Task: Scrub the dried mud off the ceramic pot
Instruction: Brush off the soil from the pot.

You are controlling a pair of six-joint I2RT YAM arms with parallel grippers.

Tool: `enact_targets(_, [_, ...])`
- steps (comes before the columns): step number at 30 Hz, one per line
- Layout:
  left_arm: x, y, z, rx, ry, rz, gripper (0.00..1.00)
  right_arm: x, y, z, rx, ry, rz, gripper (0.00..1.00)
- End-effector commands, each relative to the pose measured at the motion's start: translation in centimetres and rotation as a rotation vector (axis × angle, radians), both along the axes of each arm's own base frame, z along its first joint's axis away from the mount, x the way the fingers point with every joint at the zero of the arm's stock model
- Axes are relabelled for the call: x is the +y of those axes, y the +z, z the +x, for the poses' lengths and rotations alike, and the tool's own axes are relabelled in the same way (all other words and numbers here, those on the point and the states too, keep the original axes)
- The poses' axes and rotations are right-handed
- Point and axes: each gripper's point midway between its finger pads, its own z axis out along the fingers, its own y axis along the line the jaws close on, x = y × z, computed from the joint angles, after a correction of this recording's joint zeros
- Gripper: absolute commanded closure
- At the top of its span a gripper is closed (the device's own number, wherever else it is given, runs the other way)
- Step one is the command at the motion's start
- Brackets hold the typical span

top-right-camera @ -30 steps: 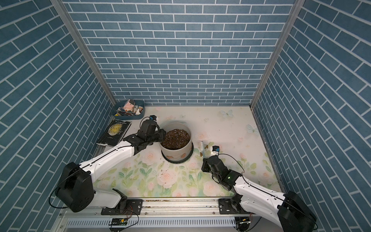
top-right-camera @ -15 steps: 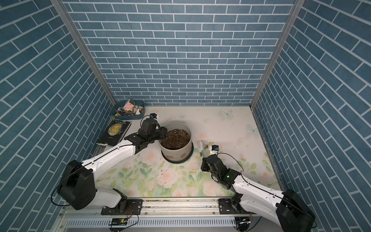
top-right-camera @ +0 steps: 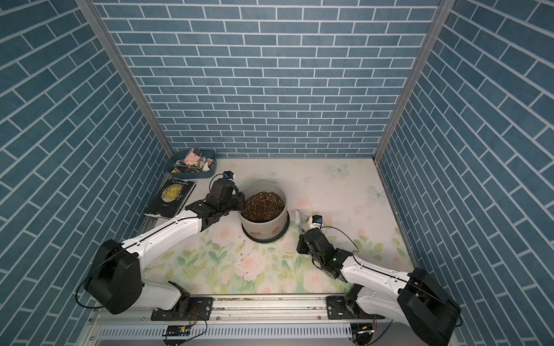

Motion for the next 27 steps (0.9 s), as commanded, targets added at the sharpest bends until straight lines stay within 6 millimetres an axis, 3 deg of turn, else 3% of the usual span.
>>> enact_targets(1, [-0.3,0.3,-0.5,0.004,-0.012,-0.041,1.0,1.5,1.4,0.7,-0.035,0.022,0.041,1.0])
enact_targets(12, [-0.3,0.7,-1.0,0.001,-0.021,-0.059,1.0,3.9,1.2,1.0,-0.027,0.078,0.099,1.0])
enact_targets(20, [-0.3,0.4,-1.3,0.005,-0.015,-0.074,1.0,5.2,2.4,-0.9,-0.039,0.128,0.171,1.0])
enact_targets(27, [-0.2,0.1,-1.2,0.011,-0.007,-0.071,1.0,5.0,3.7,-2.2,-0.053,0.134,0.26,1.0])
